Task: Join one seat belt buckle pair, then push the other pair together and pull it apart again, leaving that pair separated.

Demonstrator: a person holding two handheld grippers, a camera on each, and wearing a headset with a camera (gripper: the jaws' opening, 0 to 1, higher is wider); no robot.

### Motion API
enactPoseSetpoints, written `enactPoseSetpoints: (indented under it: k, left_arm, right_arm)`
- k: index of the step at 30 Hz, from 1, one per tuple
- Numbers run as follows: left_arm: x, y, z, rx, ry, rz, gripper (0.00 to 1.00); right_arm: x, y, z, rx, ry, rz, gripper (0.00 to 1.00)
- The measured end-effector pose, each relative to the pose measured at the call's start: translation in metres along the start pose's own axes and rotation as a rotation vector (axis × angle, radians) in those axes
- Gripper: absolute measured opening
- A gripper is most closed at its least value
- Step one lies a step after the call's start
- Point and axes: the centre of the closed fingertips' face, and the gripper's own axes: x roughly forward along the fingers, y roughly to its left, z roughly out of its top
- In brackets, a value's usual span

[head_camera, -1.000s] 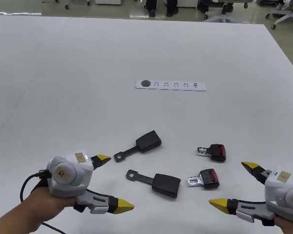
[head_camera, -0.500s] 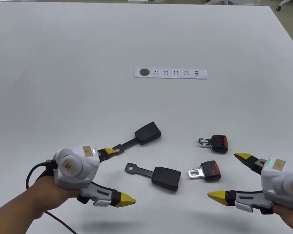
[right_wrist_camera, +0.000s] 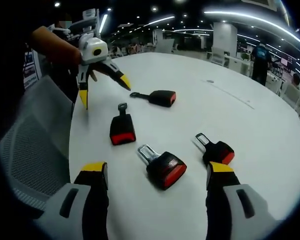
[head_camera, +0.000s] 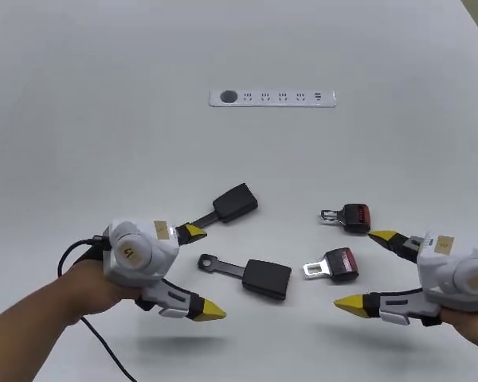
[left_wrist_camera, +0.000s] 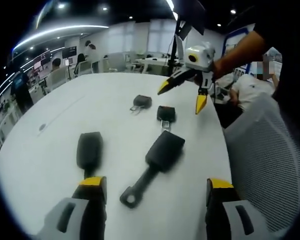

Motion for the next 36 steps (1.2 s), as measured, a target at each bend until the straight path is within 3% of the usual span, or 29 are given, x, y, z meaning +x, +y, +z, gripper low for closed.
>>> enactPoseSetpoints:
  k: [11,15,23,24,27,31,36]
  left_arm:
    - [0.03,0.003,0.0,0.072,0.043,-0.089,0.79]
    - [0.042,0.0,-0.004,0.123,0.075,-0.144,0.78]
    - [0.066,-0.002,-0.008,0.197,0.115,-0.201,0.73]
    - [0.072,-0.001,0.0,0.232,0.078,-0.209,0.73]
    - [0.076,0.002,0.001,0.213,0.09,-0.209,0.69]
    - [0.08,0.002,0.003,0.306,0.104,-0.227,0.64]
    - [0.078,-0.001,0.0,0.347,0.106,-0.253,0.52]
  right_arm:
    - [0.016,0.008,-0.003,-0.059,0.058,0.129,0.75]
    - [0.023,0.006,-0.002,-0.087,0.07,0.161,0.74]
    - [0.03,0.001,-0.008,-0.15,0.11,0.233,0.66]
    - [0.031,0.0,-0.009,-0.158,0.114,0.237,0.66]
    - [0.032,-0.003,-0.013,-0.165,0.129,0.26,0.62]
    - [0.034,-0.003,-0.014,-0.182,0.137,0.277,0.59]
    - [0.038,-0.004,-0.02,-0.209,0.163,0.31,0.53]
